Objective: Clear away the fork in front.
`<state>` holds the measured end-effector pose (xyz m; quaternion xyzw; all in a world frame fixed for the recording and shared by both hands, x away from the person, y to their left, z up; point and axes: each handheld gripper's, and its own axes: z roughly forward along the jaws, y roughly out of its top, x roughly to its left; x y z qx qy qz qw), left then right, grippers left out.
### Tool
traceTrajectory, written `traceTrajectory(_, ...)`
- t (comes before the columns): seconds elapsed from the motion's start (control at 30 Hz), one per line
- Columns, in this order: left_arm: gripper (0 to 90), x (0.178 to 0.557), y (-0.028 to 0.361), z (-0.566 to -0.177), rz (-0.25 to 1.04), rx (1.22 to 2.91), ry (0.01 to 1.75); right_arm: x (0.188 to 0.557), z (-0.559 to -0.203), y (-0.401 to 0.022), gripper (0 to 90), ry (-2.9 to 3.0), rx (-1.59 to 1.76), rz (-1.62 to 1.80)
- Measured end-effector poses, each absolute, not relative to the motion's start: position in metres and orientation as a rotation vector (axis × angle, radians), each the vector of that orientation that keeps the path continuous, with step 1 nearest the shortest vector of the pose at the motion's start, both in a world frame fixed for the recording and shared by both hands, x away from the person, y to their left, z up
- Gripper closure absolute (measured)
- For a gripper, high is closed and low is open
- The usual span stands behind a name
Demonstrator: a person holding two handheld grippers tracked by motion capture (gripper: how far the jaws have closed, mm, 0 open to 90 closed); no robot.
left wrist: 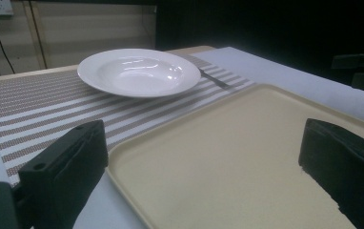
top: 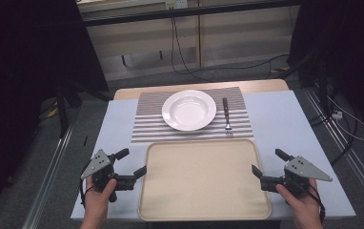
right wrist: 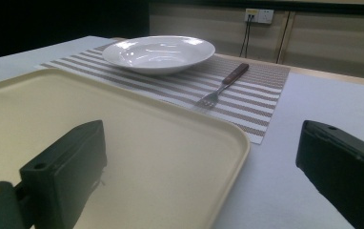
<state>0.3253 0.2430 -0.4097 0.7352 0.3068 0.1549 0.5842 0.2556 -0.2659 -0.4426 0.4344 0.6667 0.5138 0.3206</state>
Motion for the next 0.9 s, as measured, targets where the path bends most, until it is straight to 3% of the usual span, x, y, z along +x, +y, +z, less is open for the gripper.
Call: traceTrajectory(0.9, 3.0, 0.327, 0.242, -0.412, 0.359, 1.738, 0.711, 0.288, -0.43, -0.268, 2.2, 1.774, 1.176, 1.24)
